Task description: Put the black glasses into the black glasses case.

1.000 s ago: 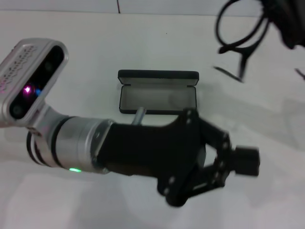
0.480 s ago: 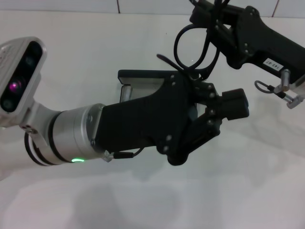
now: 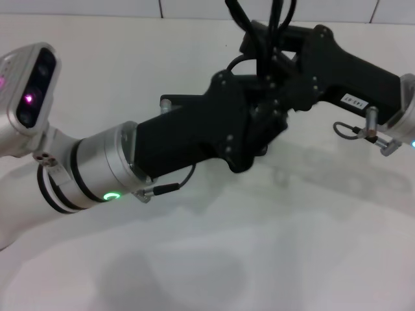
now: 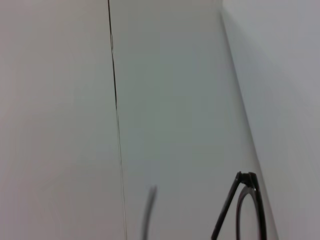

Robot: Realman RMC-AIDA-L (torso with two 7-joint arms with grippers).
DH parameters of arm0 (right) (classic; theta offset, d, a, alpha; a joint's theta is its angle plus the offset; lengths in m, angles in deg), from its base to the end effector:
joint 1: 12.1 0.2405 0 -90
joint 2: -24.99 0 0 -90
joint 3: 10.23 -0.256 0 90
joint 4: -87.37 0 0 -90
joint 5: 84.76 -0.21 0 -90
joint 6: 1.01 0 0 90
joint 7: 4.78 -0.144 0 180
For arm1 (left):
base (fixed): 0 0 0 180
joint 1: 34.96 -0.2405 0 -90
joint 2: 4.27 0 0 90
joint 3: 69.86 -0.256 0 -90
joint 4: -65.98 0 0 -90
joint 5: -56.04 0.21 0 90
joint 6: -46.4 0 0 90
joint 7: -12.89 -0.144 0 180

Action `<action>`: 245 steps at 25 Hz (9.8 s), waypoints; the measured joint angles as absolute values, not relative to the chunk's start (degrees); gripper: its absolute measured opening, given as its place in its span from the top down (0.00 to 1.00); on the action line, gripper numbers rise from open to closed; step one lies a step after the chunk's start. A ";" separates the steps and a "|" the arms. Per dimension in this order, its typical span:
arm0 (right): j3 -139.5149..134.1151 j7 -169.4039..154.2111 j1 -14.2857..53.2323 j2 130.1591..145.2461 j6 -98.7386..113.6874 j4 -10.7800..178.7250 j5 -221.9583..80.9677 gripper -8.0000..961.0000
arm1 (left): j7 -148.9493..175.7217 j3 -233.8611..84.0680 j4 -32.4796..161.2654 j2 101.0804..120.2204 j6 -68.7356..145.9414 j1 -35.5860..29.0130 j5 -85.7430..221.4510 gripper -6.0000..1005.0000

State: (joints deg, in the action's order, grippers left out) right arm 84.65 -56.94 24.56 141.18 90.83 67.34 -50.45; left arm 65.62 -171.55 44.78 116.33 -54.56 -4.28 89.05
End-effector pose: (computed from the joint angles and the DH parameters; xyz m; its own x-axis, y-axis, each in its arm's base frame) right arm 0.1556 0.3333 -0.0261 0.4407 0.0180 -0.8975 -0.2078 -0.9706 -0.1215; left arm -0.1549 0.2748 -0.0504 0.3214 0.0943 0.9422 0.1385 -0.9890 0.0517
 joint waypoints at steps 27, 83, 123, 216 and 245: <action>86.68 -56.42 24.59 141.11 84.79 66.62 -50.28 0.87 | 67.46 -171.18 46.31 115.62 -54.09 -4.52 86.83 0.94; 108.63 -135.00 34.34 141.27 54.70 11.17 68.20 0.87 | 64.63 -155.29 46.42 102.68 -68.33 -18.89 102.54 0.94; 115.58 -135.74 37.28 141.27 40.24 23.29 67.29 0.86 | 64.57 -152.31 47.74 104.54 -67.65 -18.87 102.47 0.94; 119.10 -135.54 26.11 141.27 37.91 12.99 79.84 0.82 | 63.34 -151.27 48.49 104.89 -67.00 -19.90 103.68 0.94; 119.93 -135.18 22.35 141.27 42.25 6.25 80.92 0.82 | 62.81 -151.25 48.49 104.89 -66.98 -19.93 103.68 0.94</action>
State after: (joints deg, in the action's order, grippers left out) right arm 119.93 -135.18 22.35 141.27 42.25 6.25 80.92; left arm 62.81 -151.25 48.49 104.89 -66.98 -19.93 103.68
